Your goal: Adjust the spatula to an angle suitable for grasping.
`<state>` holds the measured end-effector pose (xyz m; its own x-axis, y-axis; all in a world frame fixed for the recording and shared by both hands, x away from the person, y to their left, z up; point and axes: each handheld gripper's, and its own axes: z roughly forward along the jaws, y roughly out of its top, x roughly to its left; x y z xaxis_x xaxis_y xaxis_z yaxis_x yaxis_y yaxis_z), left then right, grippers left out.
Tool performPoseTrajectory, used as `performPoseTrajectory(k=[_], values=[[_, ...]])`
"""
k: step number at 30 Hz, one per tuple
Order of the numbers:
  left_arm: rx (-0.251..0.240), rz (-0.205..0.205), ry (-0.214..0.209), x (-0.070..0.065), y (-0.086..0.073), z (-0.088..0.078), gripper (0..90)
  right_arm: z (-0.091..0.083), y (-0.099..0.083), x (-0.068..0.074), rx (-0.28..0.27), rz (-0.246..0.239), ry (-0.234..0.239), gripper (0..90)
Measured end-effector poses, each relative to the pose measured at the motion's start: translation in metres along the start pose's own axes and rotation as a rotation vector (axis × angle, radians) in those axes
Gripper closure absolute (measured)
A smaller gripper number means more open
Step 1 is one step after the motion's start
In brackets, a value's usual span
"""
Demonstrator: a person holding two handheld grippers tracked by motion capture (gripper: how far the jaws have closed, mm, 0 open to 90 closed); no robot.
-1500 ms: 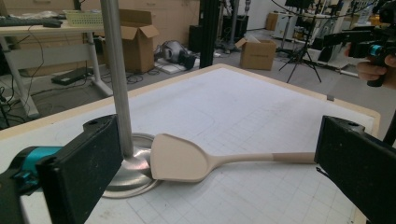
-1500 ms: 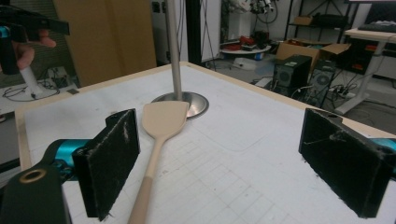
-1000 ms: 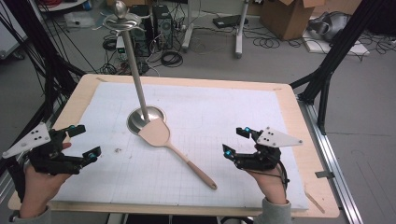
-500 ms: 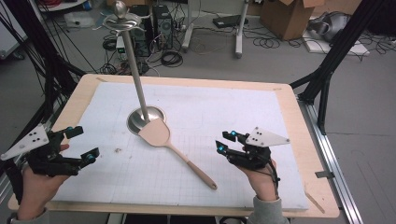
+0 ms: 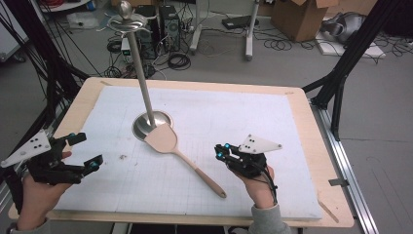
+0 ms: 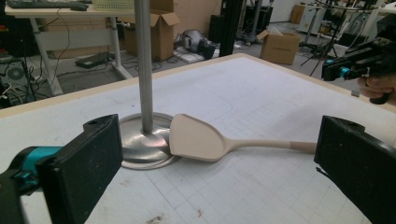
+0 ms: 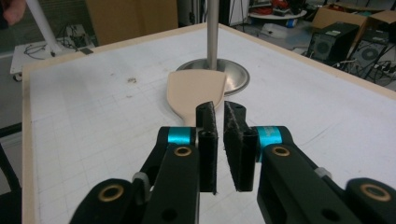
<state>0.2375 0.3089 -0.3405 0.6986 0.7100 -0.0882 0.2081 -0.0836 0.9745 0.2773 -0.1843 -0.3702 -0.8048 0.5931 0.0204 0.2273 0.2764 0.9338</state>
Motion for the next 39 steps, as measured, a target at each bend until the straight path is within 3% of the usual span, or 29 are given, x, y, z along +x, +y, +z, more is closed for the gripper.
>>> performPoseTrajectory(k=[16,30,39], values=[[0.008,0.003,-0.001,0.001,-0.001,0.002,1.7,0.036,-0.01,0.015,0.108,0.022,0.013,89.6],[0.019,0.011,-0.006,0.001,-0.003,0.004,1.7,0.073,-0.025,0.034,0.242,0.009,0.088,89.7],[0.006,0.02,-0.016,0.002,-0.001,0.003,1.7,0.086,-0.033,0.04,0.283,0.018,0.126,89.7]])
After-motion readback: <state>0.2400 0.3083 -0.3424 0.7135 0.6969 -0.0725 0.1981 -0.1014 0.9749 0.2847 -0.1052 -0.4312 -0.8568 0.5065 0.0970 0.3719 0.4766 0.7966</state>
